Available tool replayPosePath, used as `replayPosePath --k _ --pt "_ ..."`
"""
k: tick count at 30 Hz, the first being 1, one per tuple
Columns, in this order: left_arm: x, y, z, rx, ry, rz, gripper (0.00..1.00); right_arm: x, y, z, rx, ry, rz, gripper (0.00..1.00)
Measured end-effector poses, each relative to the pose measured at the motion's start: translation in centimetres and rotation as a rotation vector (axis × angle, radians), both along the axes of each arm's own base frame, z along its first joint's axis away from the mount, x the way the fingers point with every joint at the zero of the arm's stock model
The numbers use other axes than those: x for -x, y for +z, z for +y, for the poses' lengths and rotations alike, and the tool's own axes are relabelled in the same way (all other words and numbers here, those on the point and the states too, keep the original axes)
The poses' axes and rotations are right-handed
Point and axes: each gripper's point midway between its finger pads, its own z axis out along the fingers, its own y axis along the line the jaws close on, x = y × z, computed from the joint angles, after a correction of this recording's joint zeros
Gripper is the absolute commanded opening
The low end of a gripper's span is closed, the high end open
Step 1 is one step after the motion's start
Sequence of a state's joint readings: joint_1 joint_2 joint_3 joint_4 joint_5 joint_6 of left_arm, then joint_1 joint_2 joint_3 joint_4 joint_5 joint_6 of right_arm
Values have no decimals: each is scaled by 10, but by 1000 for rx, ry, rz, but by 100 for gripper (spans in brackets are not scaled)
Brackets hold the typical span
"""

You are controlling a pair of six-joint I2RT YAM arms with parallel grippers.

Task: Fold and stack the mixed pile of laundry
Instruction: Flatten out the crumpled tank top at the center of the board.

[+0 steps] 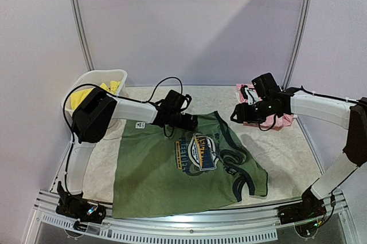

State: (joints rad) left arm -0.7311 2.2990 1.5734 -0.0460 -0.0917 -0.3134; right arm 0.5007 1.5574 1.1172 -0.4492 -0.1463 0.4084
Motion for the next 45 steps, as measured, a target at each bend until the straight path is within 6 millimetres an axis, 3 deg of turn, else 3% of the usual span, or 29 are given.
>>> replayPosePath --k 3,6,9,13,17,20,28,39,45 --pt "0 4 2 -7 -2 -11 100 7 5 -4 5 -12 -16 65" --pt "3 22 6 3 -2 -34 100 19 -1 -4 29 -14 -5 66" --pt "3 63 7 38 -1 -93 100 39 -16 0 68 4 27 66" --pt "7 137 14 112 4 -201 100 69 -28 5 112 39 52 66" --pt "23 178 33 152 23 -259 100 92 -37 3 150 49 69 64" --pt "39 182 49 162 34 -263 100 105 -49 0 187 39 94 64" --pt "80 158 91 141 74 -215 100 125 -77 -12 222 -14 151 61" --pt "131 195 149 223 142 -301 100 135 -72 -18 50 -127 126 59" --pt "147 204 168 251 167 -332 100 129 -75 -11 -81 -210 103 59"
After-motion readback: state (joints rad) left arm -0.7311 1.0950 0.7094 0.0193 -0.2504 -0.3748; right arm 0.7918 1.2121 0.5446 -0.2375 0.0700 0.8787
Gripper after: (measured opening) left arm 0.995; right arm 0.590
